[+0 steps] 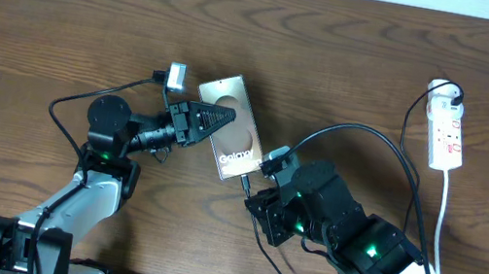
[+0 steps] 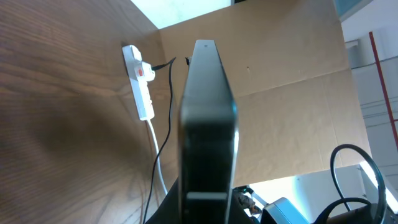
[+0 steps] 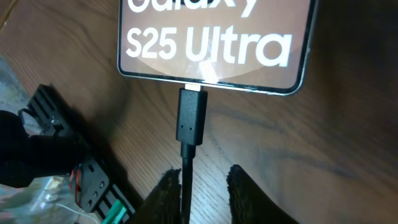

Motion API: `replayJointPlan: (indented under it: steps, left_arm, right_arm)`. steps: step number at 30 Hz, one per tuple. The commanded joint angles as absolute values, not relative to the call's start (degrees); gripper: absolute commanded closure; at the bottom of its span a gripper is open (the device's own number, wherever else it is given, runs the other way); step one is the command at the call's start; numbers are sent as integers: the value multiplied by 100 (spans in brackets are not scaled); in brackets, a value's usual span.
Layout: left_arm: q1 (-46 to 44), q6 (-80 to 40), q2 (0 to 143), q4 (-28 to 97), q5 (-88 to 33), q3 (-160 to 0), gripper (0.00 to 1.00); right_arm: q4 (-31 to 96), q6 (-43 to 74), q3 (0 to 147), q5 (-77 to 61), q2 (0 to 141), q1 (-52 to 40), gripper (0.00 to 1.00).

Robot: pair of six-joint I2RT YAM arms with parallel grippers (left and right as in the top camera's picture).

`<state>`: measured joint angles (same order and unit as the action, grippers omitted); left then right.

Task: Plug charger to phone and switch on socket

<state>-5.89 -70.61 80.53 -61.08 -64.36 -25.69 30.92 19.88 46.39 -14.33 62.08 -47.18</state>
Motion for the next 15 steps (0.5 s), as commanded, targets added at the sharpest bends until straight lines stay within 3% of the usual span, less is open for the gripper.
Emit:
replayJointPlan:
  steps: [1,11,15]
  left_arm:
    - [-607,-7008,8049,-6178,-6488,-2722,93]
    - [-607,-7008,8049,-6178,-6486,-2722,93]
    - [-607,-7008,8049,-6178,-6488,-2722,92]
  right_arm:
    - [3103,1970,4672,-1559,6141,-4772,73]
    - [3009,1970,4670,-1555,6167,-4772,76]
    - [2847,1970,4670,-1557,6307,-4772,82]
